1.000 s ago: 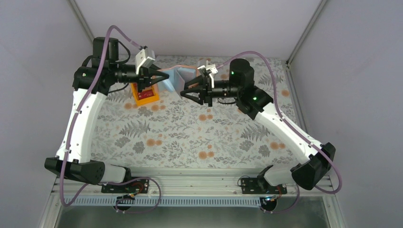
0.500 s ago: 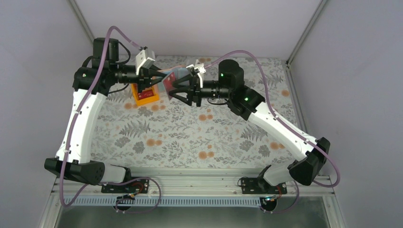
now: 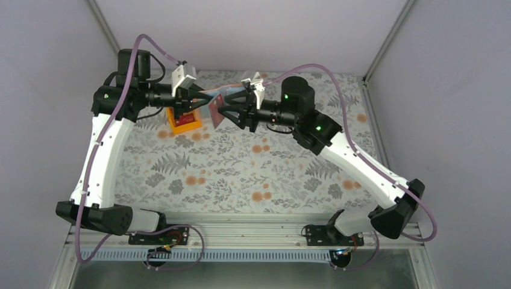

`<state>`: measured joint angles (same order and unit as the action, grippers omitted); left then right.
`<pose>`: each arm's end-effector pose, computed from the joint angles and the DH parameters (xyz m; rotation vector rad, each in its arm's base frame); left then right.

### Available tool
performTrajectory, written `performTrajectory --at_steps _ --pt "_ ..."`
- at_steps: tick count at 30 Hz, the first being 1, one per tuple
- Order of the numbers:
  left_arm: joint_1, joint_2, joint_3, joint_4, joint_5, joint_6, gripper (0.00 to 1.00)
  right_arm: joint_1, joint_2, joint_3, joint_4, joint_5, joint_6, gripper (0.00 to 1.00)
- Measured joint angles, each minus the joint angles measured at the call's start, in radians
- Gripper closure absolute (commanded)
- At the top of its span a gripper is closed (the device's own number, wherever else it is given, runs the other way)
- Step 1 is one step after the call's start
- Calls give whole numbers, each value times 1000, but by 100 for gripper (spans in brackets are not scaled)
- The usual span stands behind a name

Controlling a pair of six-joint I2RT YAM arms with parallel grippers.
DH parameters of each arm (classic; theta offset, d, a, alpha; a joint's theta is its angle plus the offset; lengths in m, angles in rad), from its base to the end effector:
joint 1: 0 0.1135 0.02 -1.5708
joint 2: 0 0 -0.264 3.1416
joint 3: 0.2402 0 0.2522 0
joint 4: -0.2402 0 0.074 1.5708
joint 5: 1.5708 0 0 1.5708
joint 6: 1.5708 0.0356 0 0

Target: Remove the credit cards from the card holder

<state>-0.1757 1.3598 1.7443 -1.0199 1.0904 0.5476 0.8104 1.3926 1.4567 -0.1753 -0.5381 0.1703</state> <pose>0.2328 -0.0734 0.4655 1.2006 1.5504 -0.9425 0.2058 0.2428 0.4373 -0.9646 1.5321 1.1681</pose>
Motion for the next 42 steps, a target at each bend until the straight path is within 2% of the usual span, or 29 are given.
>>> performTrajectory --at_steps 3,10,22,37,40,42 --pt "0 -1 0 -15 15 21 98 0 -34 0 -15 47 -19 50" --pt "1 -8 0 -44 29 53 98 0 -42 0 -46 87 -43 33" --pt "6 -8 0 -77 36 84 98 0 51 21 -57 -7 -53 32" --pt "4 -10 0 -98 62 116 98 1 6 -13 -44 -181 -123 80" --pt "5 -13 0 -101 66 116 98 0 14 -13 -30 -205 -104 95" --pt "5 -17 0 -105 66 116 97 0 23 -13 -23 -214 -99 96"
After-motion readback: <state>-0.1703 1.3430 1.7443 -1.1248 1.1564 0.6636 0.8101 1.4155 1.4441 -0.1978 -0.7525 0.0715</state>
